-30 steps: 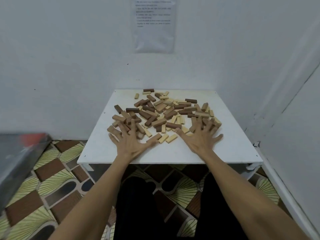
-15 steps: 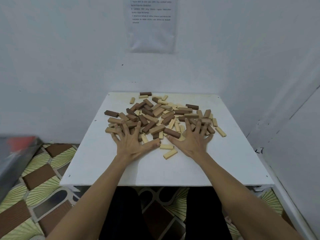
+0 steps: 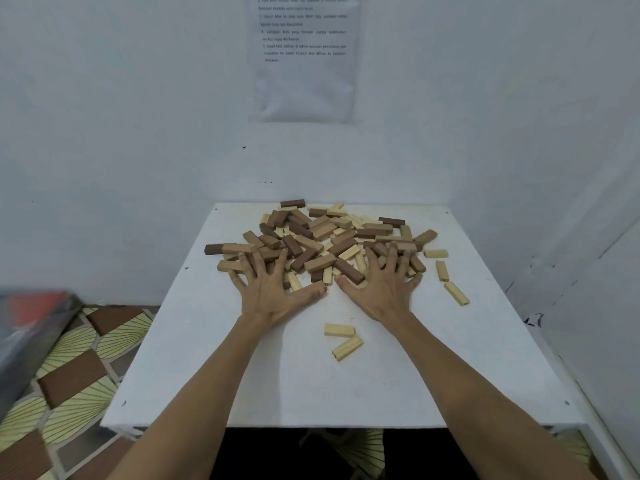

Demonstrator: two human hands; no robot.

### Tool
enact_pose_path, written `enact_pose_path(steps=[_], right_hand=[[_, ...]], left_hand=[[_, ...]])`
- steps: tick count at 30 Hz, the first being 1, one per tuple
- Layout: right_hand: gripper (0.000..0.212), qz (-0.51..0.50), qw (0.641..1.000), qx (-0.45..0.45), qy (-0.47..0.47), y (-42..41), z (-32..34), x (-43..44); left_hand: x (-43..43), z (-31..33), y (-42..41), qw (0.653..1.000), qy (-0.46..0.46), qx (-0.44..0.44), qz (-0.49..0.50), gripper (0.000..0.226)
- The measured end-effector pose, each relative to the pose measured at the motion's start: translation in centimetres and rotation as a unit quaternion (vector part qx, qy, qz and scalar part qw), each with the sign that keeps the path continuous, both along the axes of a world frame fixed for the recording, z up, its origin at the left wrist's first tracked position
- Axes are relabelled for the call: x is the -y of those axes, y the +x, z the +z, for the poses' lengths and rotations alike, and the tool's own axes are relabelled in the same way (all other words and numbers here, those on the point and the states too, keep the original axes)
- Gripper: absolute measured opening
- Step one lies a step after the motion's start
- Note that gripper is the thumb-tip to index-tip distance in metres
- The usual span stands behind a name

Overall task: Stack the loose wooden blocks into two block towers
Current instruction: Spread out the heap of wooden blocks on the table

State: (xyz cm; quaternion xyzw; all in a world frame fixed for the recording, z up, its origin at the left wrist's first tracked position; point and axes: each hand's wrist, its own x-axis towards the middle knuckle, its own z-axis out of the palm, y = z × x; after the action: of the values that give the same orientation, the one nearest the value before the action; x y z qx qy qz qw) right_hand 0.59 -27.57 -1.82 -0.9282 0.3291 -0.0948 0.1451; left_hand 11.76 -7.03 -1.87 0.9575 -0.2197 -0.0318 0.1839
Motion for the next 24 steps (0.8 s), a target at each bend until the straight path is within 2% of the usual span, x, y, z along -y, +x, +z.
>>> enact_pose_path(steps=[7,17,24], right_hand=[[0.102,-0.011,1.0,-0.008,-0.009,3.0,-0.2,1.1],[0.1,-0.019,1.0,-0.018,-0.016,5.5,-0.4,2.4],[0.094,-0.008,1.0,-0.009,-0.008,4.5,0.4,1.9]], left_hand=[[1.6,0.2,2.5,1.0,0.007,0.002,0.011,0.135],[2.9,-0.2,5.0,0.999,-0.043,0.006,0.016,0.134],[2.7,-0.5,4.1,0.996,-0.065,0.056,0.002,0.116]])
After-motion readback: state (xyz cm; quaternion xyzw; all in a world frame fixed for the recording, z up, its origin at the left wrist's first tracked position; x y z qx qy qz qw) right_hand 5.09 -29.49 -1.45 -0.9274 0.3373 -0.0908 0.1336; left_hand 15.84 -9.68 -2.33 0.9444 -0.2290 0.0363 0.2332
